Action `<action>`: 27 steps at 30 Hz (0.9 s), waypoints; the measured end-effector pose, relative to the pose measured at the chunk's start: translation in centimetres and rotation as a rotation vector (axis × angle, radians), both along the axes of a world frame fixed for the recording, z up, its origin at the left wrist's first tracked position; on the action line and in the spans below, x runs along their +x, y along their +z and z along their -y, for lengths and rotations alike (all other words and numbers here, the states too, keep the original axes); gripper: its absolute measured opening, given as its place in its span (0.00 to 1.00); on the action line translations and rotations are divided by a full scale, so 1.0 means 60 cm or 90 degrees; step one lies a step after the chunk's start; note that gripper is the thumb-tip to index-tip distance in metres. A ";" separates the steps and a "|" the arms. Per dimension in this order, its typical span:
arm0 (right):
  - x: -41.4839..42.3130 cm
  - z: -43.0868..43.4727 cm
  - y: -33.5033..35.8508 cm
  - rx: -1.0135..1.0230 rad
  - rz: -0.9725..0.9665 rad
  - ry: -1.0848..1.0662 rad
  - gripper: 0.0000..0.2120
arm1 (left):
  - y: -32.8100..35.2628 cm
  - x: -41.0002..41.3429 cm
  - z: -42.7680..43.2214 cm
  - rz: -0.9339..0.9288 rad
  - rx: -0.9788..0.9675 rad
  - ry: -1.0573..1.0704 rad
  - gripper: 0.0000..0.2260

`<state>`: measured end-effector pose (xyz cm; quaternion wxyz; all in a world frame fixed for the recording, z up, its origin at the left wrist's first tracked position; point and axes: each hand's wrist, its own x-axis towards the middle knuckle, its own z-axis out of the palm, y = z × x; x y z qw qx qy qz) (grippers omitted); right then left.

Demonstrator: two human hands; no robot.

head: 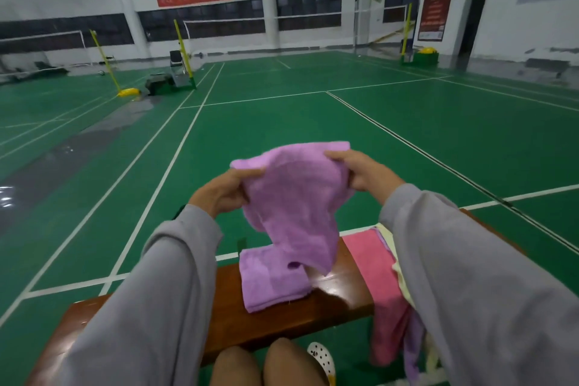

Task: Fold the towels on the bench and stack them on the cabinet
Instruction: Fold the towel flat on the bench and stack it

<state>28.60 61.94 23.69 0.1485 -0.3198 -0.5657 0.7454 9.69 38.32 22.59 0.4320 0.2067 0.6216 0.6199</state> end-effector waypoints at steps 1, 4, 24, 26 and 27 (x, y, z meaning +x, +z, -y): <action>-0.001 0.001 -0.009 0.033 0.076 0.050 0.10 | -0.006 0.000 0.012 -0.045 -0.100 -0.085 0.22; -0.002 -0.011 -0.001 0.016 0.064 0.022 0.08 | -0.004 -0.013 0.026 -0.067 -0.164 -0.026 0.22; 0.001 -0.020 0.003 -0.030 0.001 0.047 0.08 | 0.008 -0.022 0.044 -0.027 -0.025 0.199 0.13; -0.006 -0.029 0.008 -0.050 -0.008 -0.035 0.08 | 0.013 -0.027 0.040 0.005 0.066 0.248 0.13; -0.008 -0.030 0.006 -0.034 0.040 -0.046 0.07 | 0.016 -0.025 0.038 0.017 0.087 0.265 0.13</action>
